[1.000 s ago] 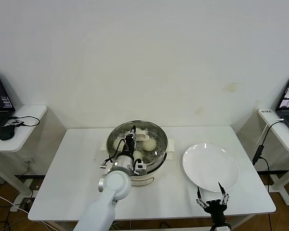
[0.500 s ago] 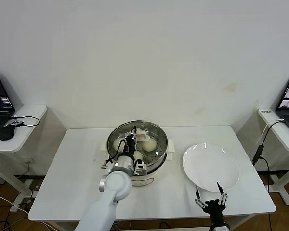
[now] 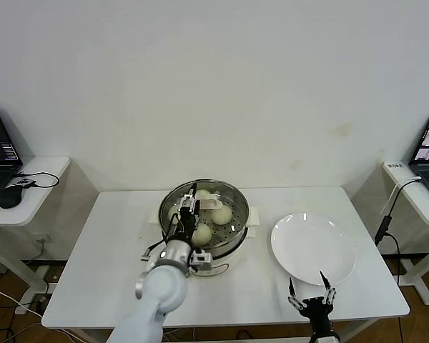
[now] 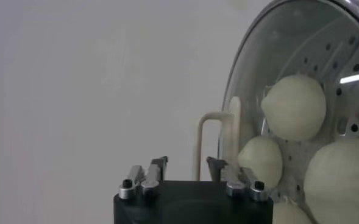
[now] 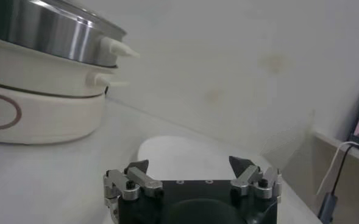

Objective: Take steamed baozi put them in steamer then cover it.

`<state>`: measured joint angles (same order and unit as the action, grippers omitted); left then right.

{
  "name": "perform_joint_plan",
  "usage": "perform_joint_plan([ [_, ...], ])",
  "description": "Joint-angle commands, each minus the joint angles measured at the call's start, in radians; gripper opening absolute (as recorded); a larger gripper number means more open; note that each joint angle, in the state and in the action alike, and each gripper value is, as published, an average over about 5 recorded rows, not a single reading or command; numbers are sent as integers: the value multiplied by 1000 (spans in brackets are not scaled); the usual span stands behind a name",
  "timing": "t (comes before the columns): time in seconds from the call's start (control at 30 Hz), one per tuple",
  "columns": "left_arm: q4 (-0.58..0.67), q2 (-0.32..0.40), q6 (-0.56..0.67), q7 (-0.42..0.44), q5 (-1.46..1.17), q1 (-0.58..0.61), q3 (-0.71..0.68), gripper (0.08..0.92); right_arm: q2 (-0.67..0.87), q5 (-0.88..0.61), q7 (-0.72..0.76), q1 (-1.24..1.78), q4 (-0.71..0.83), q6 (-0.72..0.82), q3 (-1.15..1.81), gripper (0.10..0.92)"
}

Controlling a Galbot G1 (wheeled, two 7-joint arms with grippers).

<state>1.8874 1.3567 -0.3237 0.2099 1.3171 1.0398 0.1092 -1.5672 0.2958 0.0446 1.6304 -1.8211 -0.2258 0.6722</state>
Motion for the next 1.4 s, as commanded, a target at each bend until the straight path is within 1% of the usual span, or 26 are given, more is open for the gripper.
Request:
perform_joint_plan([
  [0.03, 344, -139, 40, -120, -285, 326, 138, 701, 7, -6, 0, 0, 0, -1, -5, 823],
  [0.1, 391, -156, 77, -171, -403, 422, 226, 759, 12, -12, 1, 2, -3, -1, -10, 823],
  [0.2, 415, -156, 158, -247, -660, 546, 377, 810, 23, -30, 4, 9, -9, 0, -22, 823],
  [0.27, 385, -147, 239, -292, -883, 604, 476, 819, 35, -51, 9, 17, -17, 0, -34, 823],
  [0.37, 297, -141, 372, -334, -1158, 659, 582, 822, 59, -92, 19, 34, -31, 4, -51, 822],
  [0.47, 227, -142, 446, -358, -1336, 708, 634, 823, 89, -136, 30, 53, -48, 10, -65, 823],
  [0.6, 194, -134, 431, -357, -1614, 757, 635, 823, 134, -195, 47, 75, -68, 18, -84, 823],
  [0.67, 190, -120, 428, -361, -1703, 775, 619, 823, 155, -222, 55, 84, -76, 23, -93, 823],
  [0.77, 182, -90, 440, -376, -1743, 793, 582, 823, 180, -252, 64, 97, -89, 31, -101, 823],
  [1.0, 136, -41, 487, -372, -1676, 788, 501, 823, 199, -272, 71, 119, -104, 34, -105, 823],
  [1.13, 113, -20, 514, -363, -1633, 774, 485, 823, 201, -268, 74, 122, -107, 32, -108, 823],
  [1.4, 106, 1, 512, -364, -1601, 767, 477, 823, 200, -281, 84, 120, -125, 44, -126, 823],
])
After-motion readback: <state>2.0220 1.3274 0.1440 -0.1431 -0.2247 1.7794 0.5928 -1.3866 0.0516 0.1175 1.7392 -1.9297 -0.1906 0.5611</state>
